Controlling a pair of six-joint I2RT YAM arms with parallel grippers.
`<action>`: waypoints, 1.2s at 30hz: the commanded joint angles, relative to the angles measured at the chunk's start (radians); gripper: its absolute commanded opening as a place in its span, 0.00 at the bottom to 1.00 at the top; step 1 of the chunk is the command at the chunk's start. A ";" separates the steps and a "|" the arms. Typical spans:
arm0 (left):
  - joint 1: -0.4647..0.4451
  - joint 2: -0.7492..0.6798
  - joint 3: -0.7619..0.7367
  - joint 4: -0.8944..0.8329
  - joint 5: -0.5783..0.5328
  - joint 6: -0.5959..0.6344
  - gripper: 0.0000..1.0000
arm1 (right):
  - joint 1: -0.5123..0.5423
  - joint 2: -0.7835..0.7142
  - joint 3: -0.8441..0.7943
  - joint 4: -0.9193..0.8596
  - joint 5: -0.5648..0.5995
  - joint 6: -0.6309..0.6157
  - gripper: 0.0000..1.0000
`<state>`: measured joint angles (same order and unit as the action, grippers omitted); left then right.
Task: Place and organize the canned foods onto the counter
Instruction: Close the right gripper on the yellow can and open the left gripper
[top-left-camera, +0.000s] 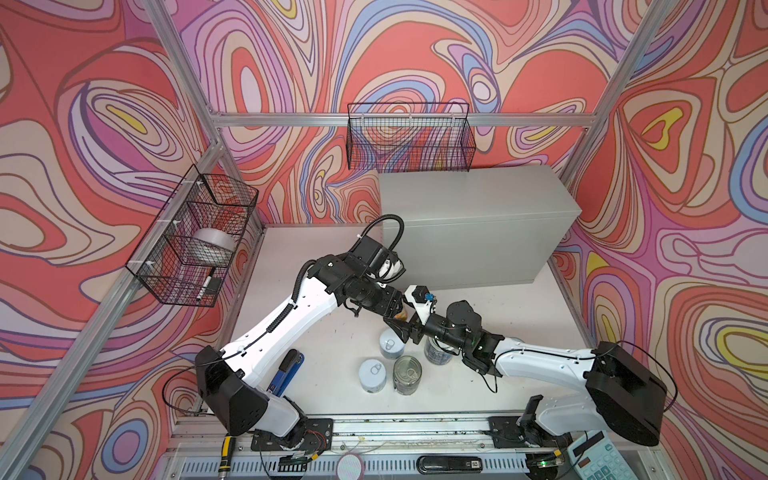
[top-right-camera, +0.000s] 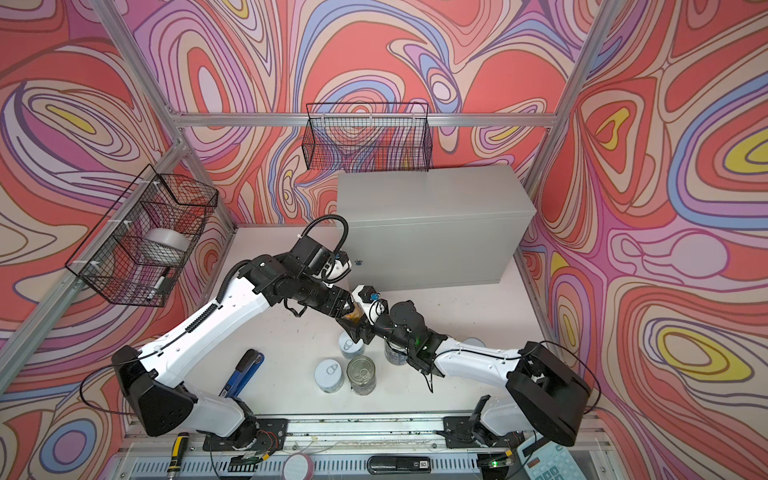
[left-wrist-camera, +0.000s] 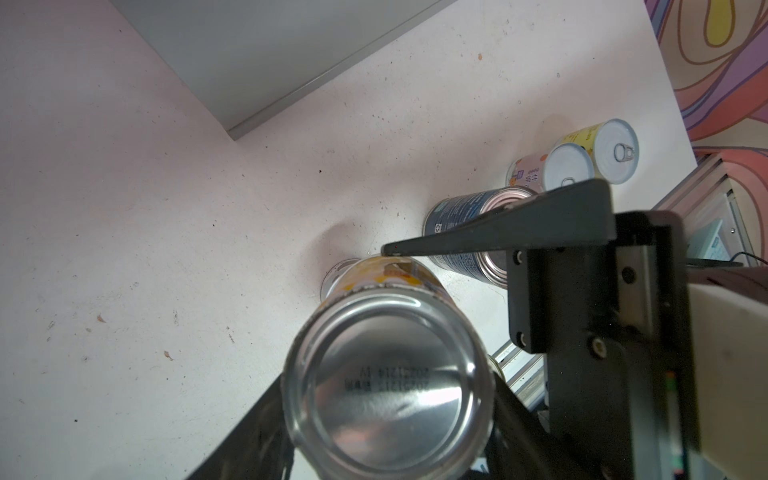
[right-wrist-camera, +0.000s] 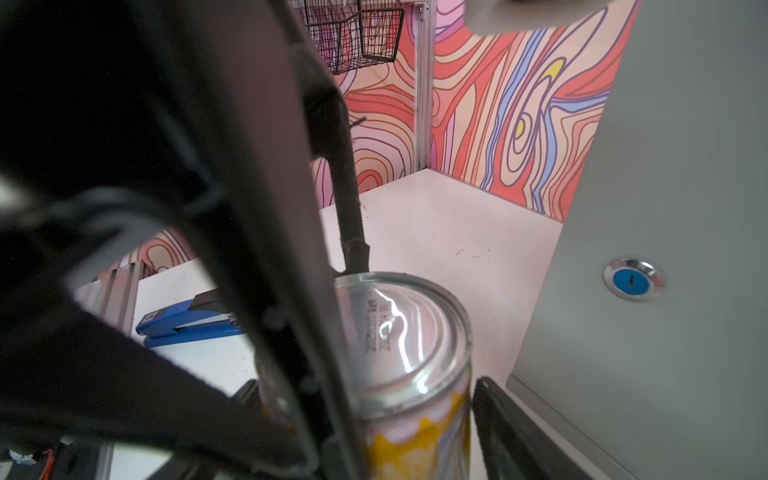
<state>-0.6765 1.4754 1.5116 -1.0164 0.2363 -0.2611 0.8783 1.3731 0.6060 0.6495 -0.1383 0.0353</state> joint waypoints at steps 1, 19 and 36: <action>0.017 0.007 0.048 0.021 0.049 0.019 0.46 | 0.011 0.018 0.026 0.035 0.005 -0.005 0.80; 0.027 0.023 0.083 -0.004 0.079 0.018 0.45 | 0.024 0.040 0.058 0.025 0.036 -0.044 0.65; 0.032 0.024 0.068 0.001 0.063 0.006 0.70 | 0.024 -0.012 0.051 0.021 0.047 -0.019 0.52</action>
<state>-0.6479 1.4986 1.5578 -1.0515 0.2813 -0.2386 0.8871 1.3956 0.6380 0.6498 -0.0956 0.0059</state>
